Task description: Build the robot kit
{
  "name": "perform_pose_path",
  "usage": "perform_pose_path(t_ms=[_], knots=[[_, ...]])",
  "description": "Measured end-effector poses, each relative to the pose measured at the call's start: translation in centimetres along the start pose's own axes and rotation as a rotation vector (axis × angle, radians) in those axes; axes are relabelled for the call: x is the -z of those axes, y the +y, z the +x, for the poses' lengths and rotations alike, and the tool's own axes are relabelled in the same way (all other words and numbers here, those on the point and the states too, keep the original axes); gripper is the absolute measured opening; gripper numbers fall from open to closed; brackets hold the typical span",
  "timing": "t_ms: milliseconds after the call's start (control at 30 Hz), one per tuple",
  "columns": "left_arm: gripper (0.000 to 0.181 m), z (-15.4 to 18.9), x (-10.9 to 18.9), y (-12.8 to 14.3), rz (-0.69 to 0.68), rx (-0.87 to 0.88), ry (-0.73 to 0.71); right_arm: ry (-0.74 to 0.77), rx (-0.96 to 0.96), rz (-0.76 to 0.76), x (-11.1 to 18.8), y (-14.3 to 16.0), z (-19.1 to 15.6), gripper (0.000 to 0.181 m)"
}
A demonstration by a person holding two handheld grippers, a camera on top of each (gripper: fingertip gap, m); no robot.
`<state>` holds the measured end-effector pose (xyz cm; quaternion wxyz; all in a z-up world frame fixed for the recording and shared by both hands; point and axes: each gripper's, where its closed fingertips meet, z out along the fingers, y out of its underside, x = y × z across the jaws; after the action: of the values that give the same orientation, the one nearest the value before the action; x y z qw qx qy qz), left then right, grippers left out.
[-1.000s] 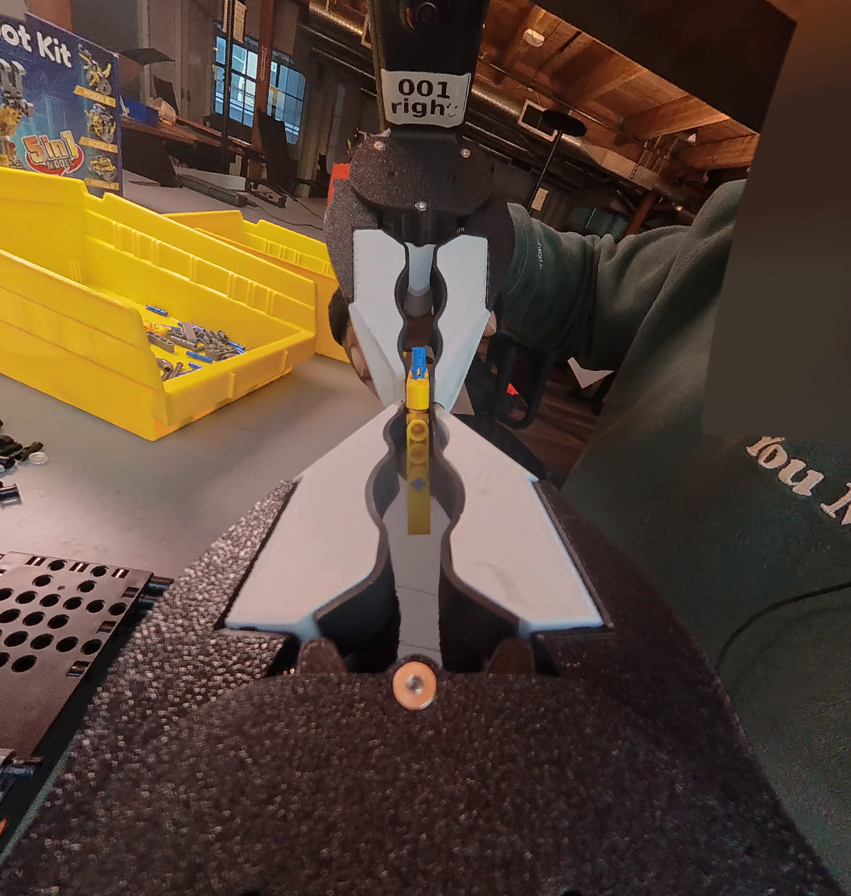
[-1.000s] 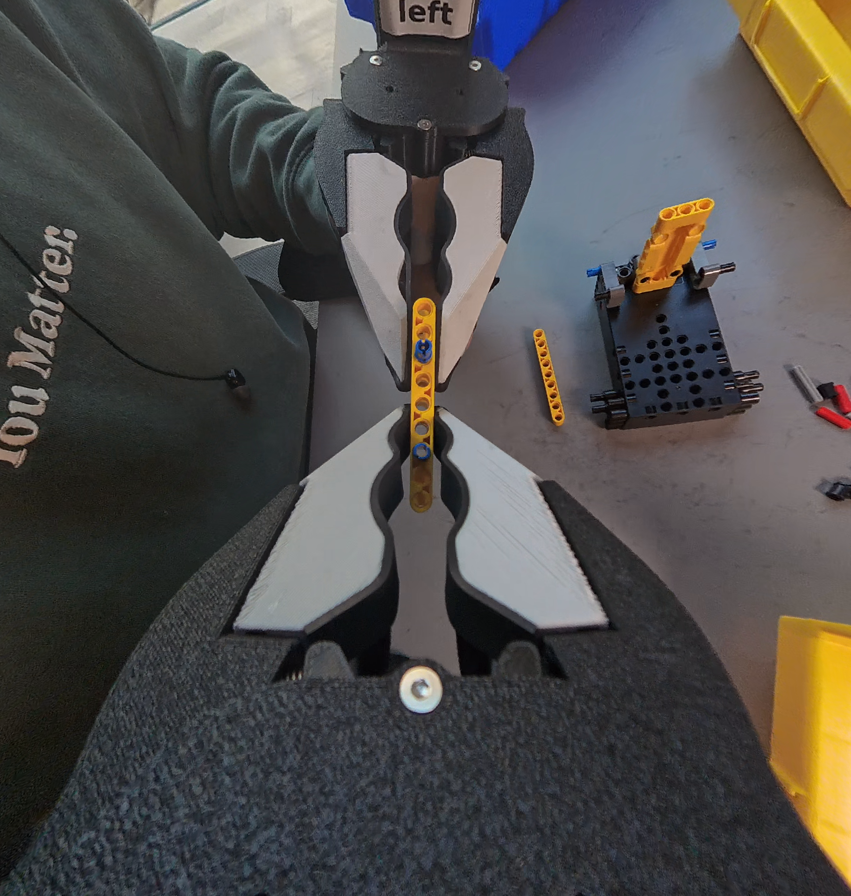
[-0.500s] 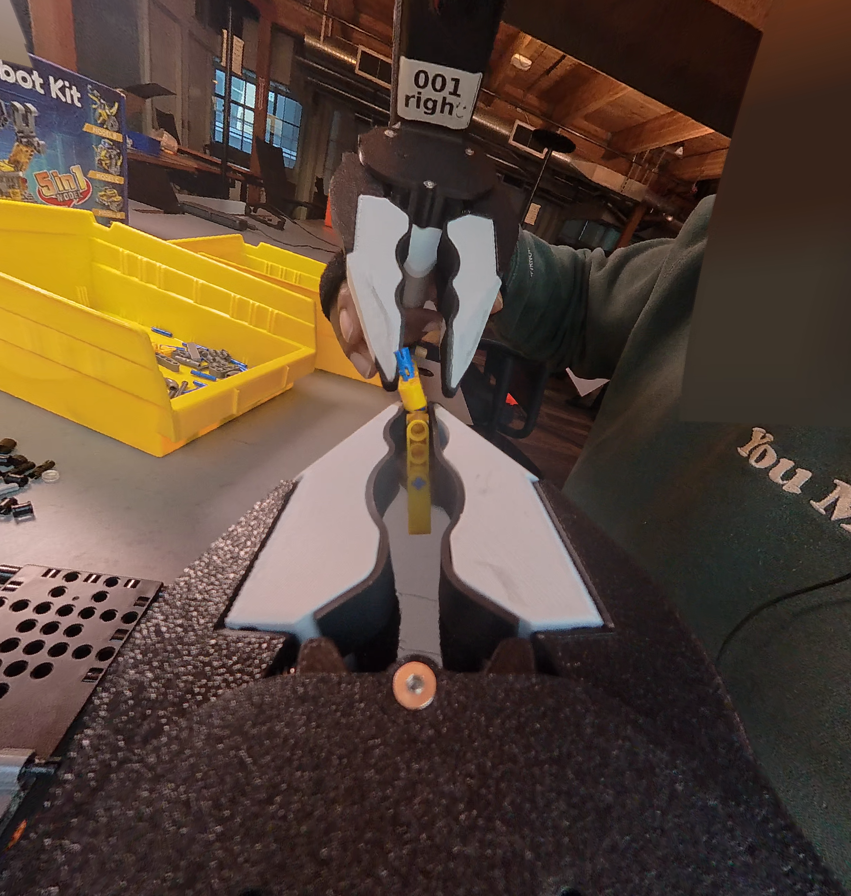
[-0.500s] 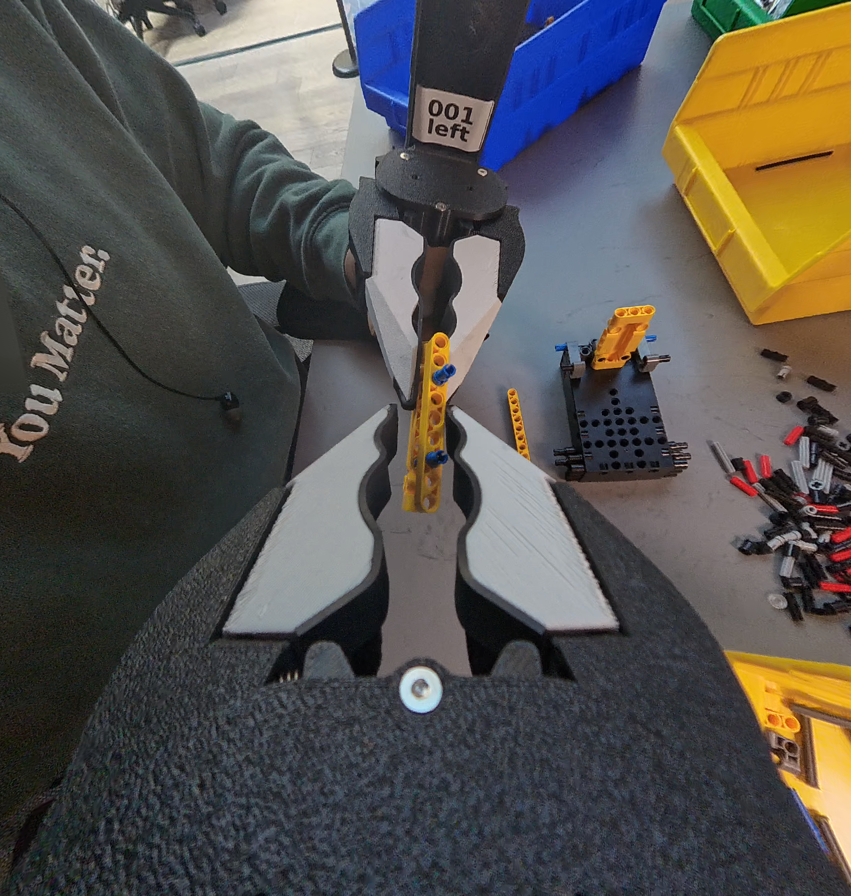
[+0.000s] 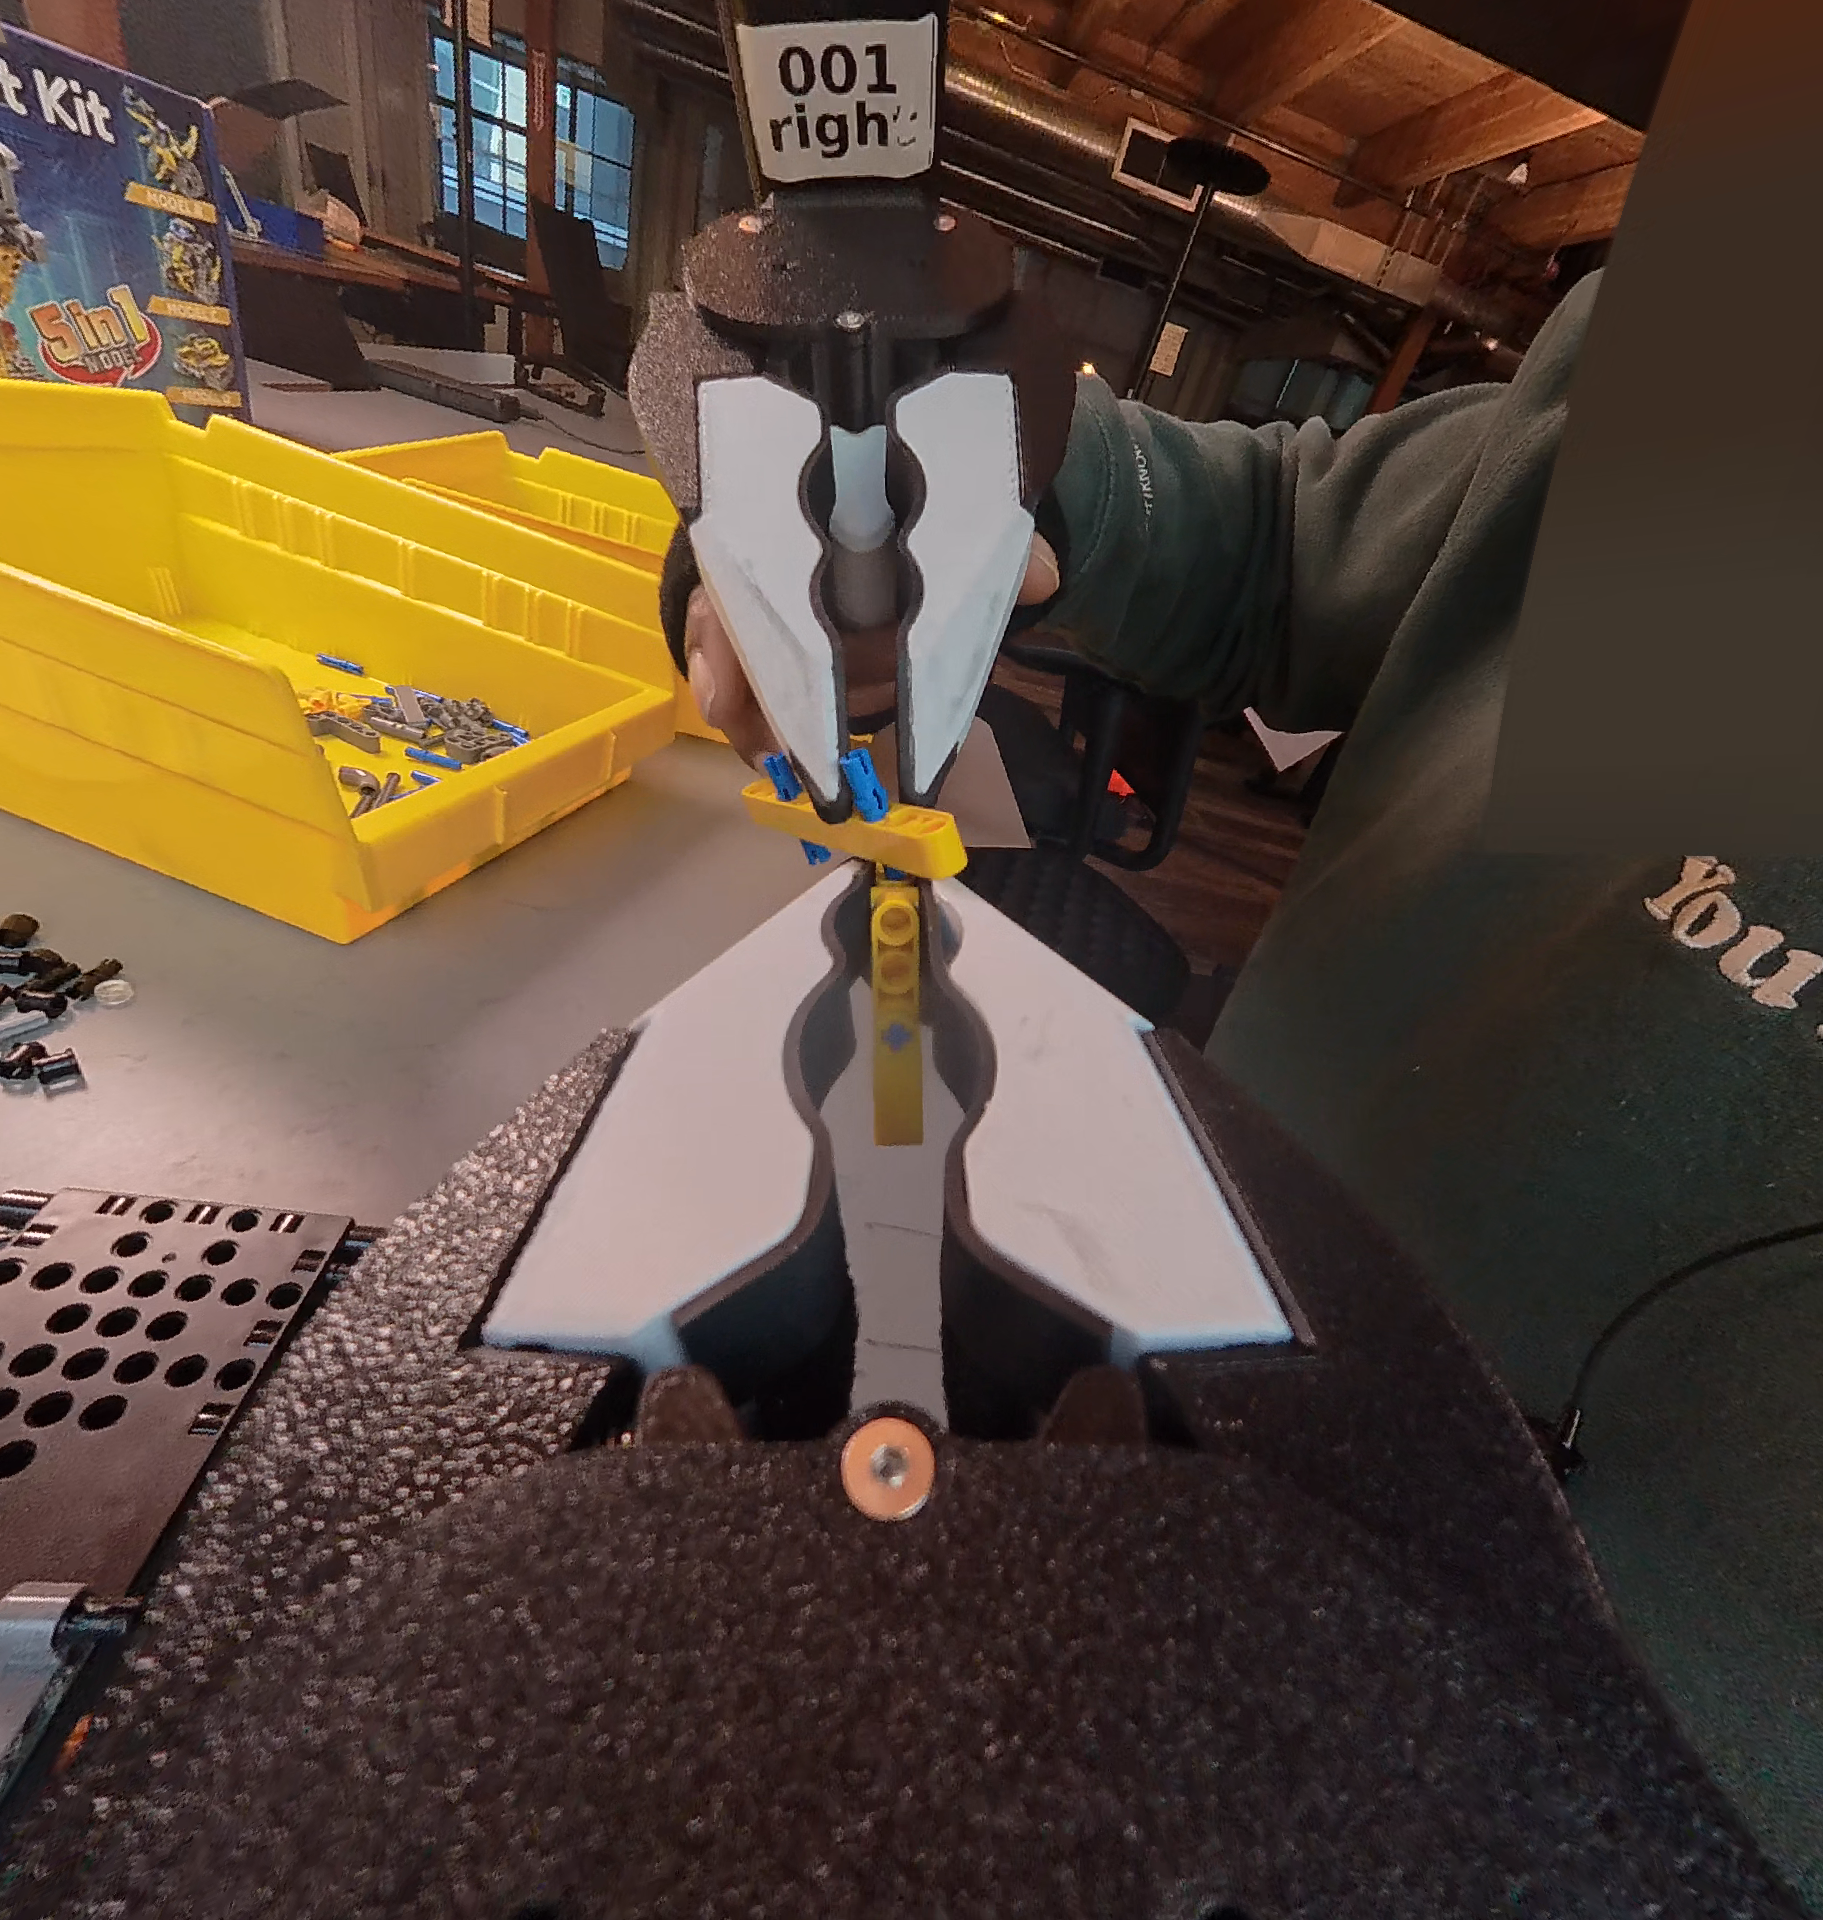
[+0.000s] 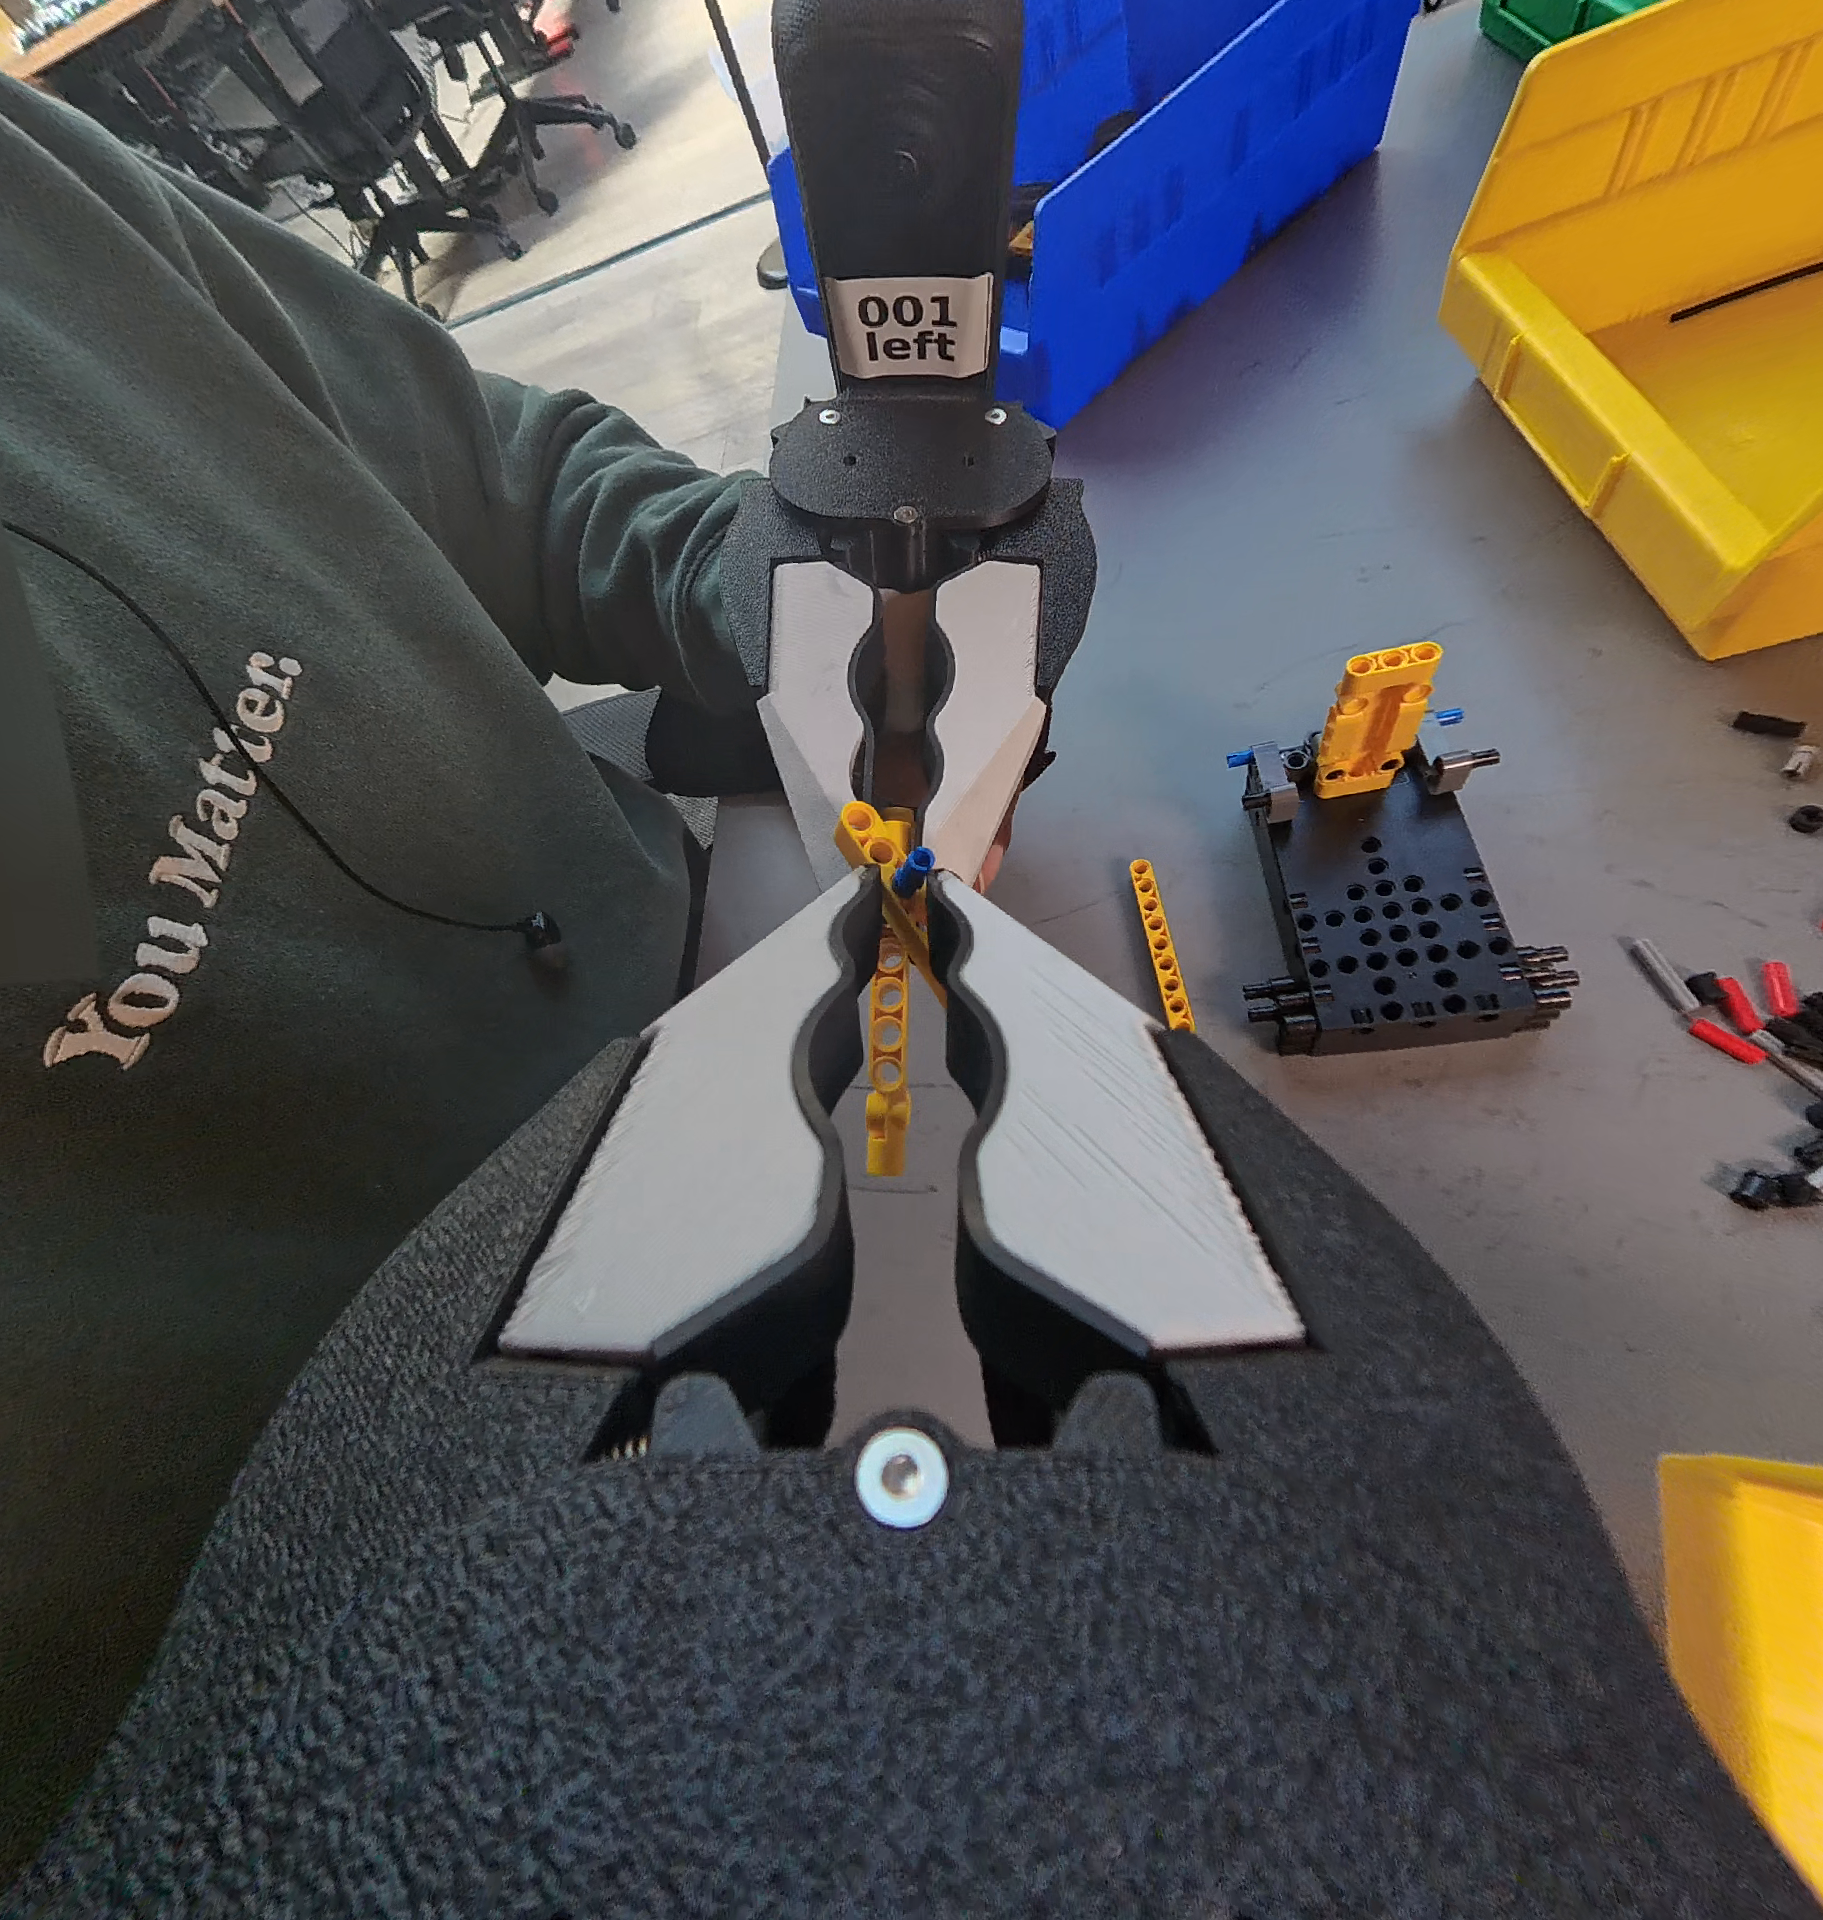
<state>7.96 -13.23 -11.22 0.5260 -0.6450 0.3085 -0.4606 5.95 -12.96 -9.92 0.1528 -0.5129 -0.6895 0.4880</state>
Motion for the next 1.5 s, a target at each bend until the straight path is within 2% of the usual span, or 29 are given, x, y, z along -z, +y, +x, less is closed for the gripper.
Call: perform_pose_path(t_ms=[233, 433, 633, 833, 1033, 1233, 1500], knots=[[0.007, -0.6, 0.2, 0.0, -0.004, 0.008, -0.041, 0.045, -0.044, 0.033, 0.0, 0.0, 0.5, 0.006], [0.007, -1.6, 0.6, 0.0, -0.016, -0.039, -0.137, 0.199, -0.05, 0.112, -0.2, -0.2, 1.4, 0.006], [0.007, -2.6, 0.9, 0.2, -0.035, -0.086, -0.223, 0.371, 0.084, 0.158, -0.4, -0.2, 2.0, 0.004], [0.006, -2.6, 0.7, 0.7, -0.071, -0.136, -0.244, 0.325, 0.049, 0.143, -0.4, 0.5, 1.8, 0.003], [0.007, -1.7, 0.2, 0.5, -0.079, -0.179, -0.213, 0.153, -0.126, 0.153, 0.0, 0.5, 1.2, 0.003], [0.007, -2.2, 0.6, 0.4, -0.068, -0.146, -0.24, 0.233, -0.058, 0.12, -0.2, 0.3, 1.7, 0.004], [0.006, -2.9, 1.1, 0.2, -0.068, -0.153, -0.295, 0.287, -0.067, 0.187, -0.5, 0.1, 2.2, 0.003]])
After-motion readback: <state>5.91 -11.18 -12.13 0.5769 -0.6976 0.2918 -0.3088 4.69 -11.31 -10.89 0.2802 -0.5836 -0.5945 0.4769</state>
